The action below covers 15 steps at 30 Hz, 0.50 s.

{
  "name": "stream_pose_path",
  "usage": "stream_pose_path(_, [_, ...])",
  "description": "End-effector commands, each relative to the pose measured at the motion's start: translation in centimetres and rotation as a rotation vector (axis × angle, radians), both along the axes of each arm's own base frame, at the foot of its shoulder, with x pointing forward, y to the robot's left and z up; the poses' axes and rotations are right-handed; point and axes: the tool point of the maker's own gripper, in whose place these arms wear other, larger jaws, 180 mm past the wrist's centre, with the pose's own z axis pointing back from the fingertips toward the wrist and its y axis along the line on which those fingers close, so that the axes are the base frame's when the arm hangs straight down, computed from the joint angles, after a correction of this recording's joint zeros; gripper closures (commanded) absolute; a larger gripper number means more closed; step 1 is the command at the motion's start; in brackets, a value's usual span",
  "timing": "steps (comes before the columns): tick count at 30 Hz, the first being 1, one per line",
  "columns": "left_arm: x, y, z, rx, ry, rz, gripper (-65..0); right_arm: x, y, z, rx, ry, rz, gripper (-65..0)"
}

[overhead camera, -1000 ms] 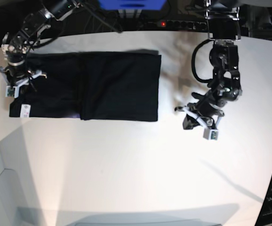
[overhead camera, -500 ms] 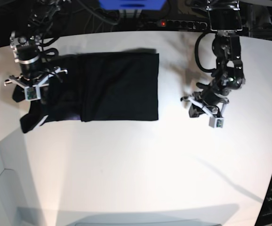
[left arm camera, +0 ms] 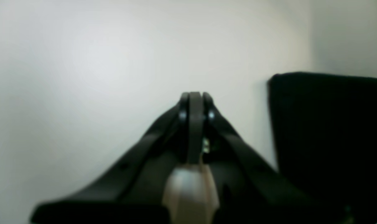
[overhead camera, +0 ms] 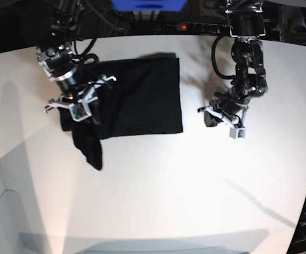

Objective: Fold the T-shirt properly
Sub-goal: 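Grasp the shirt's end with the right gripper and lift it, then fold the held end over the shirt with the right gripper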

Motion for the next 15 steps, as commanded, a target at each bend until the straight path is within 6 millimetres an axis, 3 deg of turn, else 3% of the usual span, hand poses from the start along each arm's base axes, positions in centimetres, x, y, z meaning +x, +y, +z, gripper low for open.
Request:
stream_pose_path(1, [0.0,-0.3,-0.1,0.006,0.016,-0.01,0.0,0.7,1.2,2.0,0.043,-0.075,0.023,0.0])
stream_pose_path(9, [-0.6,-4.4,-0.7,-0.023,0.034,-0.096,0.0,-0.1,8.1,3.1,0.112,-0.095,0.206,0.0])
stream_pose_path(15, [-0.6,-5.3,-0.7,-0.037,0.034,-0.104,0.0,-1.6,11.6,2.6,0.155,-0.065,0.302,0.0])
